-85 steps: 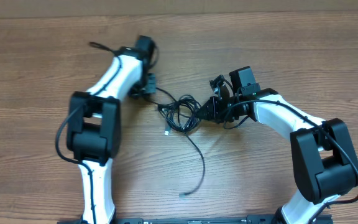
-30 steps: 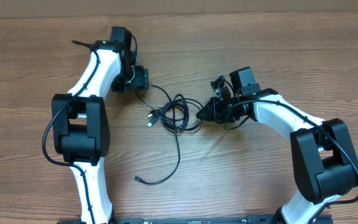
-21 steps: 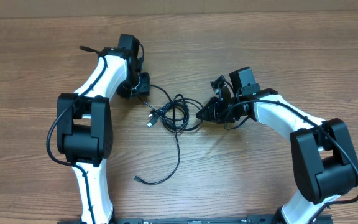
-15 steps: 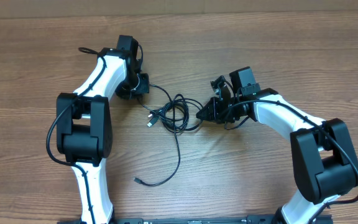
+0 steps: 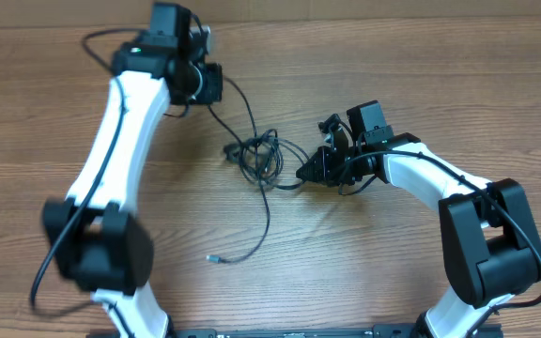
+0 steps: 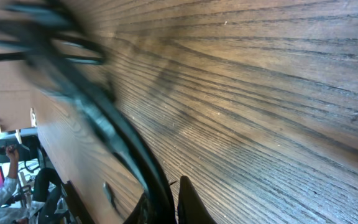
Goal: Untangle cables
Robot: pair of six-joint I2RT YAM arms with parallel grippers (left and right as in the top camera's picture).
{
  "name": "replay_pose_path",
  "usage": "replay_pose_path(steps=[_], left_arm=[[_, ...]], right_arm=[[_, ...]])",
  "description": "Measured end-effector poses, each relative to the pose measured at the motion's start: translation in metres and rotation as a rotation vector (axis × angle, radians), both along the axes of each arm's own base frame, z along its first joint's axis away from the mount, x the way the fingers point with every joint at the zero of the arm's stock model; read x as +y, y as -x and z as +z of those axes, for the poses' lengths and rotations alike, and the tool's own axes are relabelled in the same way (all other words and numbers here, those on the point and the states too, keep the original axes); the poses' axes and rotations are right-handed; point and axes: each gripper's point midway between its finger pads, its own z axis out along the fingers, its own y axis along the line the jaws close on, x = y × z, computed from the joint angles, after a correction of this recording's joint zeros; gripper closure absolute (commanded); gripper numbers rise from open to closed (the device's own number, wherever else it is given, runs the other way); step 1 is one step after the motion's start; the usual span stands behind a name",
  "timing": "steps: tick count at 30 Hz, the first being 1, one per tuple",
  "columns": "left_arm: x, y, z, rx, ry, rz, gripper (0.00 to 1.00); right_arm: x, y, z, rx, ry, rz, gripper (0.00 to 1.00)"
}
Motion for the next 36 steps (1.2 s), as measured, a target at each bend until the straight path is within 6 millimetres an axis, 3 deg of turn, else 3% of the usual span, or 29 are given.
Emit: replay_pose_path(steps=[3, 5, 9, 12, 17, 25, 31, 36], left_arm=[[-0.006, 0.01, 0.051, -0.119, 0.022, -0.025, 0.96], [-0.01, 0.018, 0.073, -0.172, 0.022, -0.05, 0.96], [-0.019, 0.034, 0.093, -0.22, 0.003, -0.122, 0.96], [-0.021, 0.043, 0.088, -0.194, -0.02, -0.163, 0.96], [-0.028, 0.052, 0.081, -0.169, -0.03, -0.241, 0.96], [-0.068, 0.074, 0.08, -0.179, 0.004, -0.451, 0.96], [-0.095, 0.094, 0.063, -0.157, -0.015, -0.589, 0.96], [-0.106, 0.1, 0.046, -0.151, -0.035, -0.647, 0.96]], right_arm=[[0.003, 0.001, 0.003, 0.011, -0.026, 0.002, 0.96], [0.007, 0.003, 0.009, 0.024, -0.068, 0.012, 0.94], [0.005, 0.002, 0.029, 0.059, -0.194, 0.018, 0.78], [-0.006, -0.008, 0.052, 0.068, -0.319, 0.007, 0.49], [-0.017, -0.012, 0.08, 0.103, -0.477, 0.004, 0.32], [-0.011, -0.01, 0.095, 0.25, -0.555, -0.033, 0.21], [-0.008, -0.015, 0.101, 0.44, -0.572, -0.132, 0.27], [-0.008, -0.015, 0.1, 0.559, -0.564, -0.199, 0.28]])
